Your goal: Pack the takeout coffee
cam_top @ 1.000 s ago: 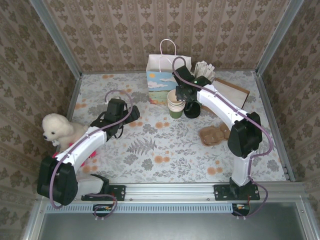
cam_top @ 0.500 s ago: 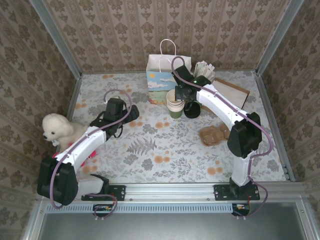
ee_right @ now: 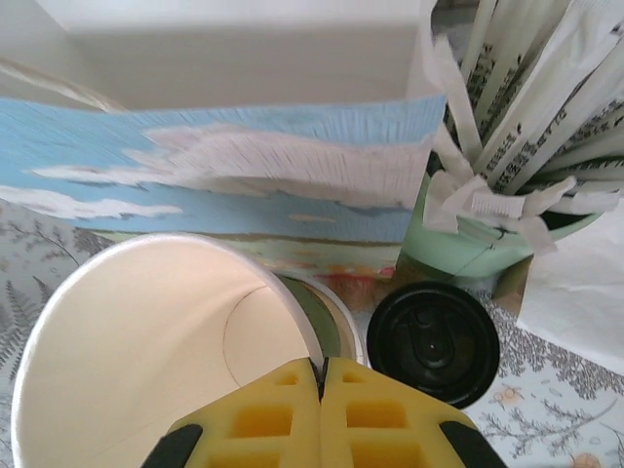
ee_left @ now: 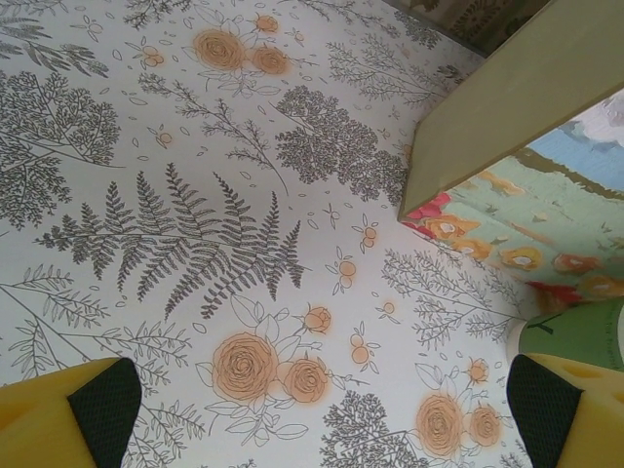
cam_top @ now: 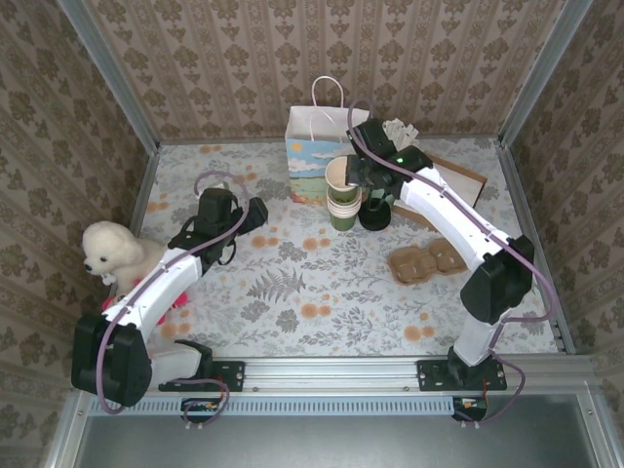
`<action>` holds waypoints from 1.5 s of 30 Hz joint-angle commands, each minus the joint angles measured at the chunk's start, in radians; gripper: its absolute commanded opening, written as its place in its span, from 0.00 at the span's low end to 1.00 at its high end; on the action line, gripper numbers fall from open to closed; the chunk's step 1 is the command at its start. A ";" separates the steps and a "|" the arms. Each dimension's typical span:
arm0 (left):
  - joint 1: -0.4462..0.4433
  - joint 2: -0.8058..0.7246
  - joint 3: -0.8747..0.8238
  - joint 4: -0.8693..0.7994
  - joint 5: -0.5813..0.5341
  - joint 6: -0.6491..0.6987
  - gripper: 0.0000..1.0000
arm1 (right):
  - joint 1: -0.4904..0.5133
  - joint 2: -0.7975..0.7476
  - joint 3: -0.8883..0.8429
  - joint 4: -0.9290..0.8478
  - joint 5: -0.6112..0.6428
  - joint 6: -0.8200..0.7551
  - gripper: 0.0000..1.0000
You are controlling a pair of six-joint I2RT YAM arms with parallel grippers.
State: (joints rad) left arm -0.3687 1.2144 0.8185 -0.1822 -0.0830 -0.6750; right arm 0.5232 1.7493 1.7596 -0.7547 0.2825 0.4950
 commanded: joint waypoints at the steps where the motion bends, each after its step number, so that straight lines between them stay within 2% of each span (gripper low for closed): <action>1: 0.013 0.004 0.014 0.002 0.038 -0.023 1.00 | 0.009 -0.087 -0.059 0.074 0.027 -0.022 0.00; 8: 0.022 0.007 0.011 -0.016 0.010 -0.061 1.00 | 0.011 -0.267 -0.236 0.255 0.045 -0.045 0.00; 12: 0.037 0.004 0.004 -0.037 0.014 -0.087 1.00 | 0.011 -0.407 -0.379 0.360 -0.025 -0.055 0.00; 16: 0.039 0.013 0.026 -0.100 0.015 -0.097 1.00 | 0.022 -0.490 -0.465 0.311 -0.047 -0.016 0.00; 21: 0.037 0.014 0.028 -0.158 0.062 -0.083 1.00 | 0.096 -0.565 -0.614 0.259 -0.033 0.097 0.00; 25: 0.036 0.020 0.031 -0.191 0.125 -0.084 1.00 | 0.175 -0.516 -0.706 0.305 -0.029 0.210 0.00; 29: 0.021 0.008 0.003 -0.120 0.237 -0.097 1.00 | 0.265 -0.382 -0.675 0.316 0.054 0.214 0.00; 36: -0.067 -0.010 0.011 -0.087 0.283 -0.045 1.00 | 0.293 -0.211 -0.657 0.373 0.018 0.216 0.00; 45: -0.073 -0.102 -0.041 -0.089 0.391 -0.025 1.00 | 0.324 -0.131 -0.618 0.301 0.058 0.254 0.00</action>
State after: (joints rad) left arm -0.4397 1.1580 0.7994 -0.2832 0.2413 -0.7319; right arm 0.8394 1.5978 1.1194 -0.4183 0.3092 0.7128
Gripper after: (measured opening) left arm 0.997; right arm 0.051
